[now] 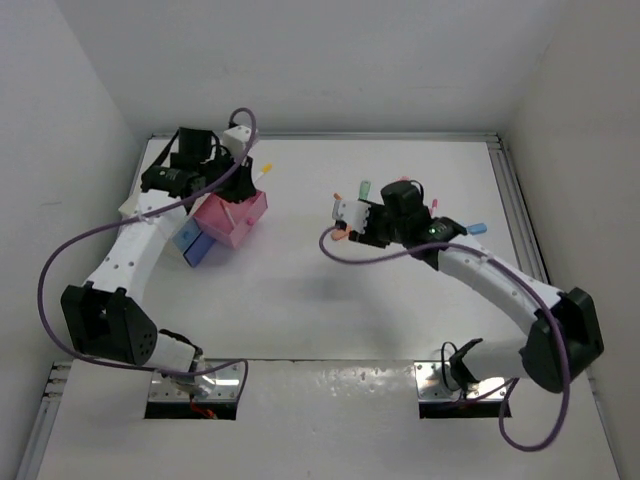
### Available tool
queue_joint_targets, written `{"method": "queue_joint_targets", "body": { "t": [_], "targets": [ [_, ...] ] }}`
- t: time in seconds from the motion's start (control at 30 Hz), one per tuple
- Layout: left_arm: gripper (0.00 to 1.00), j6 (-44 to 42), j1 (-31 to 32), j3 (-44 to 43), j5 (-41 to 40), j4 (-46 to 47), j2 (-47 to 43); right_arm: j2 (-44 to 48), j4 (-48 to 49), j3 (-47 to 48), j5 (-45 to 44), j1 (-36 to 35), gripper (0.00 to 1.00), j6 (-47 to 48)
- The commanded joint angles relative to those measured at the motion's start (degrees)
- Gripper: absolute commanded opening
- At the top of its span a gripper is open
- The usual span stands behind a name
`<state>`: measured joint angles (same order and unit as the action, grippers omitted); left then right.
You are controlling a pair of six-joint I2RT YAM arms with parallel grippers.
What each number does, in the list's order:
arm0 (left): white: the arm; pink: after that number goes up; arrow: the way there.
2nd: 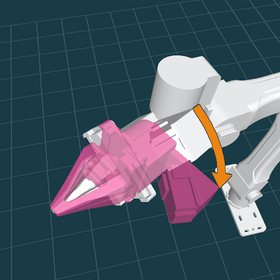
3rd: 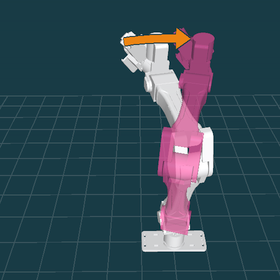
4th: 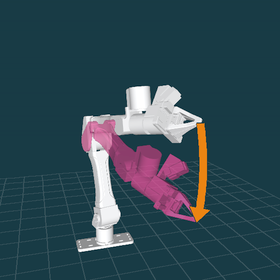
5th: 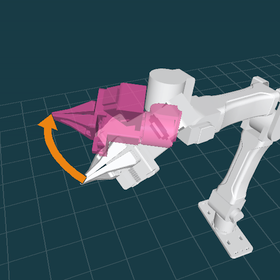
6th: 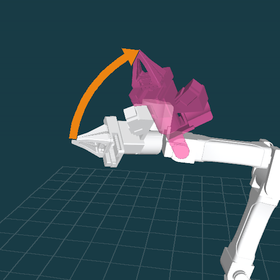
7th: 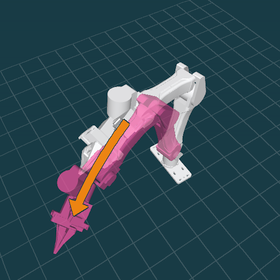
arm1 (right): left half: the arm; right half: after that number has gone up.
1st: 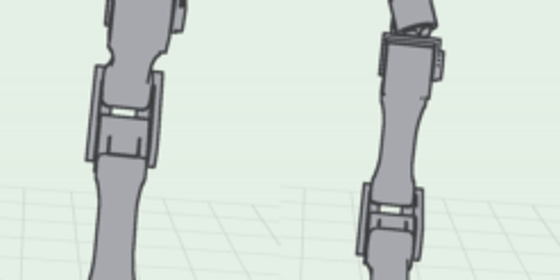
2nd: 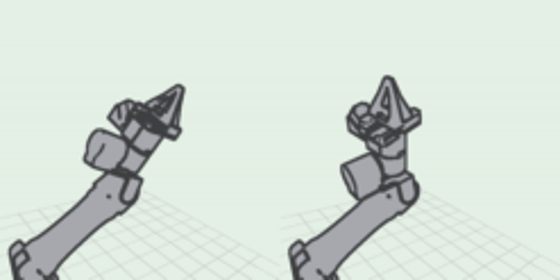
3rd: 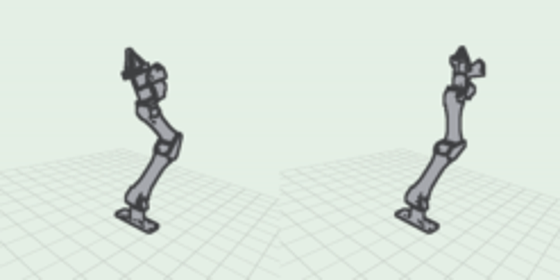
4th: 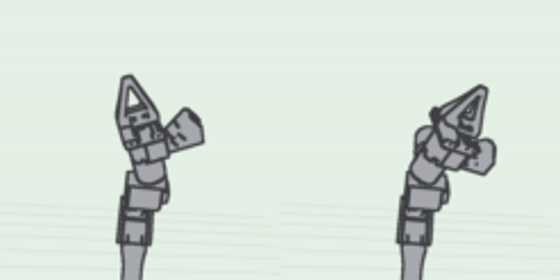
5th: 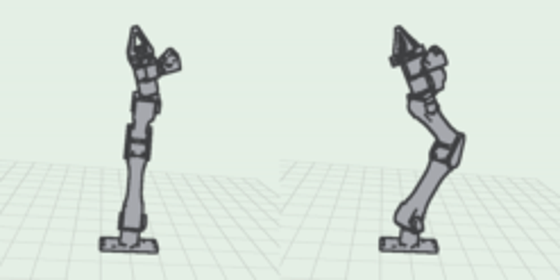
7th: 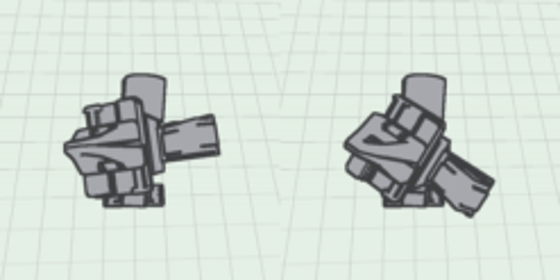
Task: Sort the stationery into containers
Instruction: Place the pen in the drawer, then pick up the pen from the center of the board.
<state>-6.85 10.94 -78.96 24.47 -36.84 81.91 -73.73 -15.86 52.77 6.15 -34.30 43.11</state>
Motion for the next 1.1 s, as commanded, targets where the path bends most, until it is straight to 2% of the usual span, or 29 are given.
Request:
{"method": "queue_joint_targets", "body": {
  "t": [0.0,0.1,0.2,0.37,0.47,0.57,0.6,0.67,1.07],
  "targets": [
    [0.01,-2.19,-2.75,-1.9,-10.84,-3.67,-2.28,-6.31,-1.97,8.71,1.84,3.36,0.43,-15.12],
    [0.08,-2.99,-3.99,-1.2,-15.41,-4.29,-1.85,-13.87,-4.52,15.92,3.78,7.22,0.43,-22.86],
    [0.1,-3.17,-5.05,-0.68,-18.05,-4.91,-0.26,-23.78,-6.2,23.06,4.83,9.25,0.42,-29.91],
    [0.13,-2.38,-5.84,-0.06,-19.99,-4.21,1.06,-34.8,-10.06,36.32,8.08,12.32,0.41,-40.98],
    [0.26,-2.29,-5.93,-0.41,-19.64,-4.64,2.28,-40.16,-10.42,40.99,8.61,12.59,0.41,-42.67],
    [0.56,-2.2,-6.02,-0.76,-19.55,-5.26,3.08,-44.21,-10.25,44.07,8.61,12.68,0.41,-45.57],
    [0.69,-2.03,-6.1,-1.28,-19.2,-5.26,3.17,-45.0,-10.25,44.78,8.61,12.68,0.41,-45.83],
    [0.78,-1.85,-6.37,-1.72,-18.49,-4.39,2.65,-47.36,-10.42,46.45,8.96,12.77,0.41,-46.71],
    [0.79,0.43,-6.55,-7.53,-15.77,-4.38,1.06,-57.12,-7.08,49.26,5.45,12.68,0.42,-43.55]
  ]
}}
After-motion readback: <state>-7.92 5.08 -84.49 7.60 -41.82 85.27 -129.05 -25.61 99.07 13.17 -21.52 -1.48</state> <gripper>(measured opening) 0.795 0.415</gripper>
